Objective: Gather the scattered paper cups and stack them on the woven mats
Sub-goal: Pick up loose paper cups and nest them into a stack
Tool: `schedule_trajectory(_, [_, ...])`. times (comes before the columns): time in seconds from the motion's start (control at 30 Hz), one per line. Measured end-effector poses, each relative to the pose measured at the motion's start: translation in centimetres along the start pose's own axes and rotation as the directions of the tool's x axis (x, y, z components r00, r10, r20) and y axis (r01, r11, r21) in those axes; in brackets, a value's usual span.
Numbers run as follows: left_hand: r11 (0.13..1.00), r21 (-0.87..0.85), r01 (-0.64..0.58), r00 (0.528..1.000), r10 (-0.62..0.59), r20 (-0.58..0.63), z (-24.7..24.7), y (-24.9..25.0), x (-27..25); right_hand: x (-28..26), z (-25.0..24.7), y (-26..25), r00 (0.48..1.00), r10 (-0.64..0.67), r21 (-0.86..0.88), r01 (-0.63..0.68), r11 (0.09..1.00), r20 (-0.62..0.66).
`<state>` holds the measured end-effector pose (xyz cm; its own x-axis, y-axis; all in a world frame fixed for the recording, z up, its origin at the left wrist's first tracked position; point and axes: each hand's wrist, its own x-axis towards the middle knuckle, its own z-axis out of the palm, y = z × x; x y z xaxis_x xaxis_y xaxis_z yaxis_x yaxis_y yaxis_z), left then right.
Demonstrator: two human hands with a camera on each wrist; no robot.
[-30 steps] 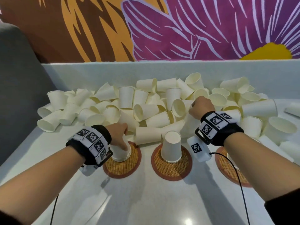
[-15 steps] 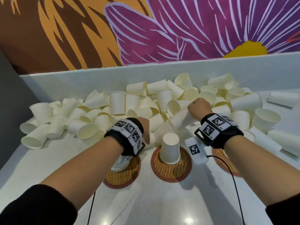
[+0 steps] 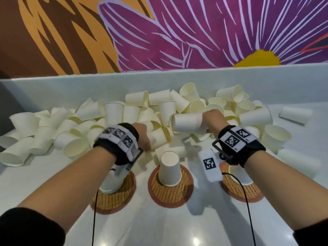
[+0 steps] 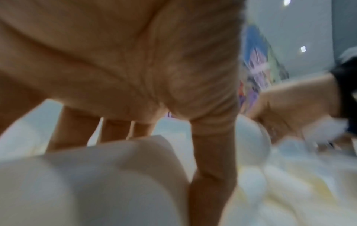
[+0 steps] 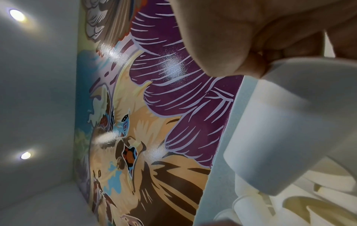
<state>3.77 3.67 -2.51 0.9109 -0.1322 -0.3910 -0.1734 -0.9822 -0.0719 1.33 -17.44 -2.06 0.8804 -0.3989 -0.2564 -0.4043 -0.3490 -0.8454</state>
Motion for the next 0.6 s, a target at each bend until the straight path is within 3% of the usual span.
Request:
schedule_trajectory(0.07, [0.942,-0.333,-0.036,0.996,0.006,-0.090,-2.3,-0.9,-0.1,0.0,-0.2,-0.2,0.996,0.041,0.057,-0.045,0.997,0.074])
schedule_trajectory(0.13, [0.696,-0.711,-0.101,0.979,-0.057,-0.195,-4.5,-1.2,-0.8,0.2,-0.2,-0.5,0.993,0.035,0.158,-0.053,0.986,0.113])
schedule_trajectory(0.2, [0.398,-0.896,-0.197,0.953,-0.139,-0.271,-5.1,-0.6,-1.4,0.2,0.0,-0.9,0.989,0.002,0.211,-0.034,0.977,0.148])
schedule_trajectory(0.3, [0.167,-0.925,-0.341,0.872,-0.313,-0.377,-4.4,0.2,-1.5,0.1,0.6,-1.1,0.980,-0.017,0.329,-0.051,0.943,0.199])
schedule_trajectory(0.4, [0.076,-0.905,-0.418,0.813,-0.414,-0.410,-3.2,0.4,-0.8,-0.5,1.0,-1.4,0.969,-0.014,0.443,-0.099,0.891,0.246])
schedule_trajectory(0.47, [-0.013,-0.915,-0.404,0.819,-0.450,-0.355,-2.5,0.4,-0.5,-0.8,1.2,-1.5,0.961,-0.037,0.506,-0.112,0.855,0.276])
schedule_trajectory(0.53, [-0.137,-0.920,-0.367,0.864,-0.417,-0.283,-2.2,0.3,-0.5,-1.3,1.4,-1.9,0.945,-0.062,0.559,-0.136,0.818,0.321])
schedule_trajectory(0.6, [-0.187,-0.933,-0.308,0.912,-0.337,-0.233,-1.9,0.6,-0.6,-1.7,1.9,-2.0,0.914,-0.132,0.580,-0.127,0.805,0.383])
